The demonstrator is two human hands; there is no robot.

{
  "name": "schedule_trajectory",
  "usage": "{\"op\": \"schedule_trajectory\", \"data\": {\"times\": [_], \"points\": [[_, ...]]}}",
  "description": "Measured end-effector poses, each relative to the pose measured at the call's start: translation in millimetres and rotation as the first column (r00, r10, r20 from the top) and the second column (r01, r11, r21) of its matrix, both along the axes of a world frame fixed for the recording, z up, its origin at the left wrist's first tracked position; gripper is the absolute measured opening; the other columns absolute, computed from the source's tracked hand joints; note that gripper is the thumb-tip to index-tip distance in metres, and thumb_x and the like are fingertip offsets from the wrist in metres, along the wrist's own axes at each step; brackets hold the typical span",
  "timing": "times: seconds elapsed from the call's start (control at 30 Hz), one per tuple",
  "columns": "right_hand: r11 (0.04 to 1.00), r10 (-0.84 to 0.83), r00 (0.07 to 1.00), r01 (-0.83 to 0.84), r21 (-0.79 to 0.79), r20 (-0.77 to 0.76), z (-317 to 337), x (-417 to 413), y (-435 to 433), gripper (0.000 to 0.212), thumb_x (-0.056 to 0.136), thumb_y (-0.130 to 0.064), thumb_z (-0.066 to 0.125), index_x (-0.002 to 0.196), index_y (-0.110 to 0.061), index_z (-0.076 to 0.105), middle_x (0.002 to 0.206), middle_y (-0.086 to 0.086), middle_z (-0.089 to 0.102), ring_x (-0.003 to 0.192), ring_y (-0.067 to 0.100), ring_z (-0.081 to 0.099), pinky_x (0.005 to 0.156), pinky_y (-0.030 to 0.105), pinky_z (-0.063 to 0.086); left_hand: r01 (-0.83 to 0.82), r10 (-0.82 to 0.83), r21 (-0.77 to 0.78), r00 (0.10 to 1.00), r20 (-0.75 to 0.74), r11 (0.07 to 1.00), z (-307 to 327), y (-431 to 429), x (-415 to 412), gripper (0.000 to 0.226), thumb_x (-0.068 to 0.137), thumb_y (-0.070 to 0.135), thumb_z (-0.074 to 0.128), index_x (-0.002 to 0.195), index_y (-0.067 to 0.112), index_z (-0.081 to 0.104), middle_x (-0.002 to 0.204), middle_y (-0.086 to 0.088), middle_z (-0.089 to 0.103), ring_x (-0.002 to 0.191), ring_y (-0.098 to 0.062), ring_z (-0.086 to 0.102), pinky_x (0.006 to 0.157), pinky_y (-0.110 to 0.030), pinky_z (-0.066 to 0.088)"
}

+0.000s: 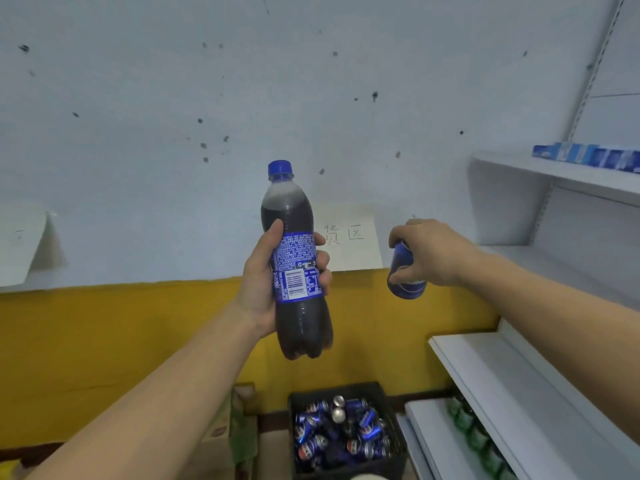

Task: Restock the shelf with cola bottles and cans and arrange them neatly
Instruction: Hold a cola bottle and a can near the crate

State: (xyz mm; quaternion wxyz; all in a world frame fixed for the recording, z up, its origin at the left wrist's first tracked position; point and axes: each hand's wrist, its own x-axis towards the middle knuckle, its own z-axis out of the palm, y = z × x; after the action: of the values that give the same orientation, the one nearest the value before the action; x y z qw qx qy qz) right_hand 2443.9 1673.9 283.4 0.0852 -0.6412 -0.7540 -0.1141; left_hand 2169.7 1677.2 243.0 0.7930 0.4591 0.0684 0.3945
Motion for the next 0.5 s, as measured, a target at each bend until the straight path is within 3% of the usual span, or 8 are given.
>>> {"op": "schedule_trajectory", "data": {"times": [0.27, 0.5], "points": [[0.996, 0.035, 0.998, -0.031, 0.08, -0.05, 14.9, -11.0, 27.2, 0.06, 0.067, -0.054, 0.086, 0.112, -0.023, 0.062, 0.096, -0.005, 0.057, 0.087, 0.019, 0.055, 0.068, 0.028, 0.044, -0.065, 0.068, 0.117, 0.997, -0.024, 0.991, 15.2, 11.4, -29.5, 0.06, 0.066, 0.055, 0.084, 0.101, 0.01, 0.065, 0.079, -0.008, 0.061, 0.064, -0.02, 0.061, 0.066, -0.031, 0.052], [0.992, 0.102, 0.993, -0.097, 0.079, -0.061, 3.1, -16.1, 30.6, 0.06, 0.066, -0.054, 0.086, 0.112, -0.025, 0.061, 0.096, -0.006, 0.057, 0.088, 0.019, 0.056, 0.069, 0.03, 0.048, -0.082, 0.085, 0.082, 0.996, -0.024, 0.993, 12.1, 11.6, -24.4, 0.059, 0.067, 0.056, 0.083, 0.101, 0.011, 0.066, 0.081, -0.006, 0.063, 0.066, -0.019, 0.062, 0.067, -0.029, 0.054]]}}
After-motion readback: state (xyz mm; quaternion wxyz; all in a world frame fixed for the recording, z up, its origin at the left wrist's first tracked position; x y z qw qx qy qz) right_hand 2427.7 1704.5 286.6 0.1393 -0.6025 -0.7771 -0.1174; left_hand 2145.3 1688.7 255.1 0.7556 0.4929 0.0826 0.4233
